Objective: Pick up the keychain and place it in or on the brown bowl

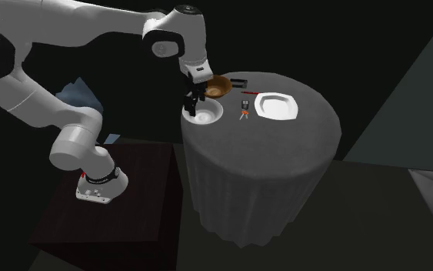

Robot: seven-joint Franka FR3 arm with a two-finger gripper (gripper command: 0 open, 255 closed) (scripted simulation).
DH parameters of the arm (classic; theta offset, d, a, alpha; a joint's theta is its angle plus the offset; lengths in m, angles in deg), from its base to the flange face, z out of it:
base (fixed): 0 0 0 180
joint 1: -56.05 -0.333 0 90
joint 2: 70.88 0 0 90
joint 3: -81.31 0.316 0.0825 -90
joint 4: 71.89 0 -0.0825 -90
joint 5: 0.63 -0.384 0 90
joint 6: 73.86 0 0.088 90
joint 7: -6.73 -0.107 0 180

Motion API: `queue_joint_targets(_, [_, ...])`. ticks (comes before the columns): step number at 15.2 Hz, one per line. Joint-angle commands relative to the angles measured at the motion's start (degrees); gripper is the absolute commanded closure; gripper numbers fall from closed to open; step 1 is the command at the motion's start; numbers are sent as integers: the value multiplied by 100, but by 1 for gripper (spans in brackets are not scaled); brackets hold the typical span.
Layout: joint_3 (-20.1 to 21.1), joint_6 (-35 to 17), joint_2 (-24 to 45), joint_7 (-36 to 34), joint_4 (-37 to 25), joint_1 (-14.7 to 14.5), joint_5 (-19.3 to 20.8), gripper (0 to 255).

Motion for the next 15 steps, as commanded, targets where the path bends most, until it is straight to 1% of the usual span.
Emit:
queue_joint_targets(1, [213, -120, 409, -446, -310, 8, 14, 0])
queue_joint_targets(5, [549, -312, 1273, -1277, -986, 28, 188, 0])
queue_joint_targets(9, [790, -385, 2203, -2116, -1808, -10, 505, 0])
queue_joint_targets(12, [889, -345, 2936, -2723, -2531, -105, 804, 0])
queue_joint_targets(15, [902, -216, 3698, -3279, -3361, -277, 1111, 0])
